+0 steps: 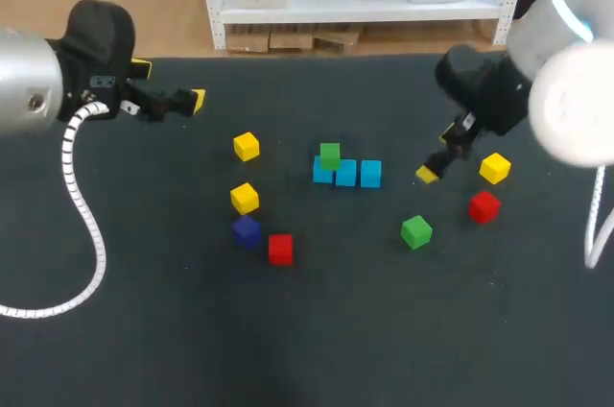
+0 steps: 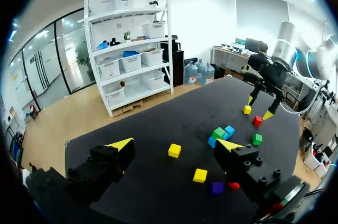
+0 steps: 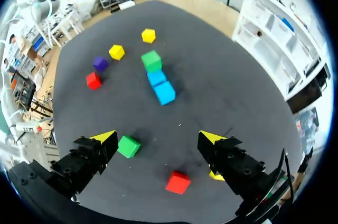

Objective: Place the blue cubes, place green cubes on the blue cubes, place the yellow cubes on the green cubes, then place the red cubes on the yellow cubes, and place purple cube on the red cubes.

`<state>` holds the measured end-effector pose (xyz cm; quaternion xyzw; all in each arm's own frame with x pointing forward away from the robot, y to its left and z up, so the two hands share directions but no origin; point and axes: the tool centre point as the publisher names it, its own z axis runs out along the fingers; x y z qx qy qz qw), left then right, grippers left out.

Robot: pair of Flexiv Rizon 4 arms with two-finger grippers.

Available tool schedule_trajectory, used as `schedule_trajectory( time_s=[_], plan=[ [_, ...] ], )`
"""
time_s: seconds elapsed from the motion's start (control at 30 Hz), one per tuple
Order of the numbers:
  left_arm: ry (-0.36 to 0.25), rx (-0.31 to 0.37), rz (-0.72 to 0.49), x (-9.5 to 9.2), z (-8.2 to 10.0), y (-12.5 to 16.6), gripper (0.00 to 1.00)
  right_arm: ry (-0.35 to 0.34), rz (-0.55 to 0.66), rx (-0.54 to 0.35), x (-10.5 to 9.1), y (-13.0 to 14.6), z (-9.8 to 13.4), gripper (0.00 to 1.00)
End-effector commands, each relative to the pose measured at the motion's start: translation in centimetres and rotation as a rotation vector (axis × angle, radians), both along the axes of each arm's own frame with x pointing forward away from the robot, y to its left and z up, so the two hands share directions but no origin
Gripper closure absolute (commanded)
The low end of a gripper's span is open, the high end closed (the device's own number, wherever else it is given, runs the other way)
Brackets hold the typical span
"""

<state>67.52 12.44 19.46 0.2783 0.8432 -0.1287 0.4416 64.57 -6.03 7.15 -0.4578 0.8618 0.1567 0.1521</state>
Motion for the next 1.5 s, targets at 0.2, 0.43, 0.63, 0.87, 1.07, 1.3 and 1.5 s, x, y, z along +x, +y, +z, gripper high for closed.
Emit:
schedule_trajectory(
  time_s=[0.2,0.43,0.63,0.87,1.07,1.3,1.5],
  plan=[
    [-0.001,-0.009,-0.013,0.1,-0.1,0.3,0.00,-0.015,-0.098,-0.216,-2.7,1.5,-2.3,0.00],
    [-0.001,-0.009,-0.013,0.1,-0.1,0.3,0.00,0.046,-0.151,-0.305,-2.8,1.9,-5.2,0.00],
    [-0.001,-0.009,-0.013,0.1,-0.1,0.3,0.00,0.100,-0.177,-0.289,-2.9,1.9,-6.7,0.00],
    [-0.001,-0.009,-0.013,0.1,-0.1,0.3,0.00,0.156,-0.206,-0.271,-3.5,1.4,-7.3,0.20],
    [-0.001,-0.009,-0.013,0.1,-0.1,0.3,0.00,0.190,-0.202,-0.276,-4.2,1.3,-7.7,0.53],
    [-0.001,-0.009,-0.013,0.1,-0.1,0.3,0.00,0.222,-0.147,-0.301,-4.8,1.9,-8.2,0.91],
    [-0.001,-0.009,-0.013,0.1,-0.1,0.3,0.00,0.219,-0.016,-0.288,-4.6,1.8,-7.7,1.00]
  ],
)
